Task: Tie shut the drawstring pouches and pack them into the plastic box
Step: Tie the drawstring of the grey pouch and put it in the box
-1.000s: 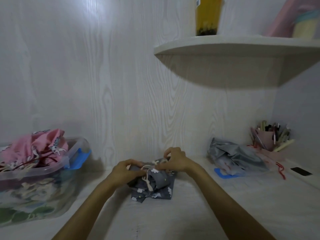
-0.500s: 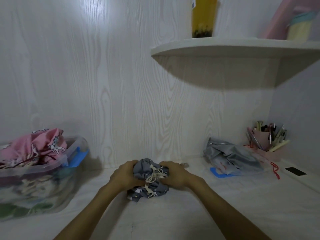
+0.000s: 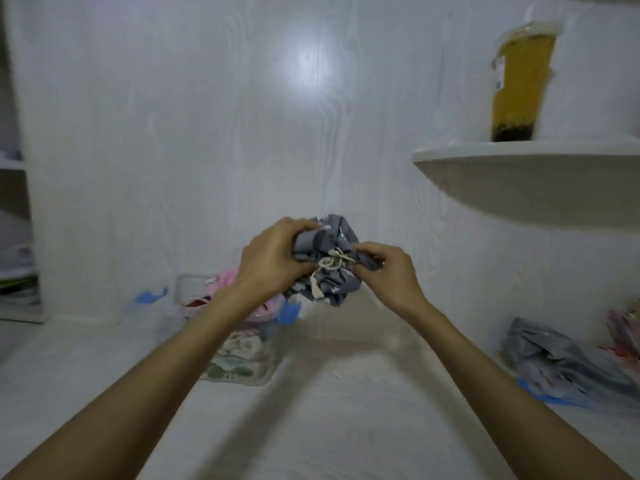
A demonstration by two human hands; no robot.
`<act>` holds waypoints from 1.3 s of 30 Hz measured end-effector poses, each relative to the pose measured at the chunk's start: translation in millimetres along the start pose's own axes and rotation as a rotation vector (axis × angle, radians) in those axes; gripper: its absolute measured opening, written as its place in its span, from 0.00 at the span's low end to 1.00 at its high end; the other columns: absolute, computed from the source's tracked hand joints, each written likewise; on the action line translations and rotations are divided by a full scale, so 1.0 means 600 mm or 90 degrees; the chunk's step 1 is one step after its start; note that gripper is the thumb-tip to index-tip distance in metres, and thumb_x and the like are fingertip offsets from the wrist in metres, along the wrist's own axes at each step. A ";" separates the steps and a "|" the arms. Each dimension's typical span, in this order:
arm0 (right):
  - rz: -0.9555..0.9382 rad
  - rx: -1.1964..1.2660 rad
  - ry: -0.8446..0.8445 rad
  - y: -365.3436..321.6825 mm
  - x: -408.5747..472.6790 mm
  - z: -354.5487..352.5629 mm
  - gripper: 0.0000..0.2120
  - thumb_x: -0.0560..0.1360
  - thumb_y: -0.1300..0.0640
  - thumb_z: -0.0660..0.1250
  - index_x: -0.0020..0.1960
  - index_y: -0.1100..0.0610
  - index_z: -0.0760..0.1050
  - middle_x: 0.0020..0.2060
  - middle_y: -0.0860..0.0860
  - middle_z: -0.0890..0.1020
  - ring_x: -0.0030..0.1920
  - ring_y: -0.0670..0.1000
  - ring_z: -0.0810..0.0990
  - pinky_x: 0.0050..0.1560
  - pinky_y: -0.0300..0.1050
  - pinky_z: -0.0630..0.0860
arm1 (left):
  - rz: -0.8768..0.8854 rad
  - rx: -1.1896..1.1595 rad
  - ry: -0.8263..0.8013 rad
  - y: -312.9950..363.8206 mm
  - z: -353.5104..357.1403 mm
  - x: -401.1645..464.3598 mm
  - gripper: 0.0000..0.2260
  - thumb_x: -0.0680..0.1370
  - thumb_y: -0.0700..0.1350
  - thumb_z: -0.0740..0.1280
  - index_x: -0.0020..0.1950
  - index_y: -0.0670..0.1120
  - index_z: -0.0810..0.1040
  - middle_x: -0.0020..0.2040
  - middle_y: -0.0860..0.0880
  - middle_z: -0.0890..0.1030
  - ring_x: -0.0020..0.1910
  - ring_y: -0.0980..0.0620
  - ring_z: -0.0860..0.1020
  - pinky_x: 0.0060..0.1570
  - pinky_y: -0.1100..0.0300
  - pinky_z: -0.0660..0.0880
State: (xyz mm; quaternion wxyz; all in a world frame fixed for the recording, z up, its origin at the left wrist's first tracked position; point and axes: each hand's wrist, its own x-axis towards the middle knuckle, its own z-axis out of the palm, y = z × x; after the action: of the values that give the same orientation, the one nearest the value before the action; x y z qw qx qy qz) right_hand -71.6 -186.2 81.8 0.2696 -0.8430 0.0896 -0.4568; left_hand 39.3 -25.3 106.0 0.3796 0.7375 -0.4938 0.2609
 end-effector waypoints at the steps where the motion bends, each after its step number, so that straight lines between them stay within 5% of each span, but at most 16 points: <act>1: -0.032 -0.039 0.039 -0.020 0.011 0.022 0.11 0.73 0.58 0.71 0.54 0.52 0.81 0.47 0.50 0.84 0.47 0.48 0.79 0.44 0.37 0.74 | 0.011 0.030 0.029 -0.012 -0.022 0.006 0.22 0.69 0.48 0.75 0.61 0.57 0.75 0.58 0.54 0.78 0.54 0.50 0.77 0.48 0.56 0.73; 4: -0.116 -0.189 0.103 -0.063 0.034 0.098 0.14 0.74 0.59 0.67 0.58 0.49 0.79 0.45 0.51 0.81 0.47 0.52 0.76 0.43 0.41 0.69 | 0.041 0.100 0.085 -0.067 -0.058 0.012 0.20 0.71 0.46 0.73 0.62 0.55 0.75 0.59 0.54 0.76 0.53 0.48 0.77 0.44 0.55 0.74; 7: -0.055 -0.141 0.039 -0.071 0.038 0.169 0.14 0.77 0.56 0.61 0.58 0.46 0.79 0.43 0.50 0.78 0.49 0.53 0.76 0.39 0.37 0.64 | 0.015 0.216 0.108 -0.133 -0.054 0.003 0.19 0.73 0.41 0.70 0.63 0.52 0.75 0.61 0.51 0.74 0.54 0.46 0.76 0.38 0.55 0.72; 9: -0.033 -0.164 -0.107 -0.055 0.038 0.217 0.18 0.79 0.57 0.57 0.65 0.45 0.74 0.53 0.52 0.79 0.57 0.56 0.75 0.49 0.44 0.70 | -0.071 0.263 0.052 -0.188 -0.041 -0.007 0.16 0.74 0.39 0.68 0.61 0.51 0.76 0.60 0.50 0.75 0.55 0.45 0.76 0.40 0.53 0.73; 11: -0.007 -0.208 -0.312 -0.040 0.036 0.251 0.22 0.80 0.56 0.53 0.74 0.46 0.61 0.68 0.54 0.72 0.69 0.57 0.68 0.69 0.52 0.60 | -0.198 0.297 -0.051 -0.239 -0.033 -0.019 0.10 0.75 0.42 0.65 0.56 0.50 0.78 0.57 0.50 0.77 0.53 0.43 0.77 0.42 0.54 0.71; 13: 0.022 -0.216 -0.453 -0.037 0.045 0.275 0.24 0.82 0.54 0.48 0.77 0.45 0.51 0.76 0.50 0.60 0.75 0.53 0.58 0.73 0.57 0.43 | -0.303 0.317 -0.161 -0.278 -0.036 -0.026 0.05 0.75 0.44 0.64 0.49 0.49 0.78 0.50 0.48 0.79 0.47 0.43 0.78 0.41 0.56 0.68; 15: 0.027 -0.238 -0.522 -0.041 0.070 0.300 0.24 0.81 0.54 0.44 0.76 0.43 0.49 0.76 0.48 0.57 0.76 0.52 0.56 0.73 0.57 0.42 | -0.340 0.333 -0.291 -0.307 -0.046 -0.022 0.03 0.74 0.45 0.65 0.47 0.48 0.75 0.47 0.47 0.78 0.45 0.45 0.76 0.41 0.58 0.68; 17: 0.033 -0.273 -0.586 -0.046 0.096 0.324 0.24 0.81 0.54 0.44 0.76 0.42 0.50 0.76 0.49 0.56 0.76 0.53 0.57 0.73 0.54 0.47 | -0.336 0.333 -0.359 -0.329 -0.055 -0.013 0.10 0.74 0.48 0.67 0.53 0.49 0.74 0.55 0.44 0.76 0.52 0.44 0.75 0.47 0.56 0.71; 20: 0.055 -0.289 -0.642 -0.040 0.118 0.354 0.24 0.81 0.52 0.46 0.76 0.43 0.50 0.77 0.51 0.54 0.76 0.55 0.55 0.75 0.54 0.52 | -0.252 0.293 -0.294 -0.332 -0.062 0.001 0.31 0.77 0.53 0.66 0.76 0.51 0.57 0.76 0.45 0.58 0.72 0.44 0.63 0.66 0.51 0.65; 23: 0.060 -0.283 -0.667 -0.031 0.119 0.379 0.25 0.80 0.52 0.49 0.76 0.41 0.52 0.77 0.53 0.54 0.76 0.56 0.54 0.75 0.55 0.53 | -0.259 0.222 -0.448 -0.330 -0.038 0.005 0.16 0.82 0.50 0.55 0.69 0.48 0.69 0.71 0.45 0.69 0.61 0.48 0.71 0.62 0.55 0.66; 26: 0.053 -0.158 -0.624 -0.043 0.107 0.380 0.23 0.79 0.57 0.53 0.74 0.47 0.62 0.75 0.53 0.62 0.74 0.55 0.61 0.73 0.47 0.58 | -0.341 0.263 -0.615 -0.346 -0.016 -0.008 0.18 0.82 0.49 0.54 0.72 0.49 0.66 0.73 0.46 0.68 0.68 0.47 0.69 0.69 0.53 0.62; 29: 0.046 -0.054 -0.503 -0.054 0.092 0.348 0.20 0.79 0.58 0.57 0.70 0.54 0.69 0.70 0.53 0.70 0.70 0.55 0.68 0.67 0.44 0.63 | -0.351 0.269 -0.577 -0.353 -0.025 -0.007 0.19 0.80 0.49 0.55 0.72 0.52 0.67 0.72 0.46 0.69 0.68 0.45 0.69 0.68 0.51 0.64; 34: 0.025 -0.140 -0.456 -0.039 0.076 0.256 0.19 0.80 0.52 0.57 0.70 0.51 0.68 0.71 0.52 0.69 0.70 0.54 0.67 0.69 0.49 0.64 | -0.303 0.304 -0.350 -0.278 -0.056 0.012 0.15 0.79 0.51 0.60 0.66 0.54 0.74 0.63 0.48 0.77 0.59 0.44 0.76 0.53 0.55 0.71; 39: 0.111 -0.116 -0.410 0.008 0.022 0.118 0.16 0.78 0.62 0.57 0.61 0.54 0.78 0.61 0.53 0.79 0.61 0.51 0.75 0.60 0.41 0.69 | -0.217 0.175 -0.320 -0.144 -0.003 0.037 0.14 0.77 0.45 0.60 0.60 0.57 0.78 0.62 0.54 0.78 0.59 0.48 0.76 0.59 0.54 0.72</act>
State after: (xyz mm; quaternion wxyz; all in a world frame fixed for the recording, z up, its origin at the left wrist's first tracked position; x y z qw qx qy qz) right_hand -5.7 -169.2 57.6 0.2454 -0.9537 0.1121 -0.1330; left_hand 127.6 -16.6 97.9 0.1808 0.8951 -0.4018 0.0679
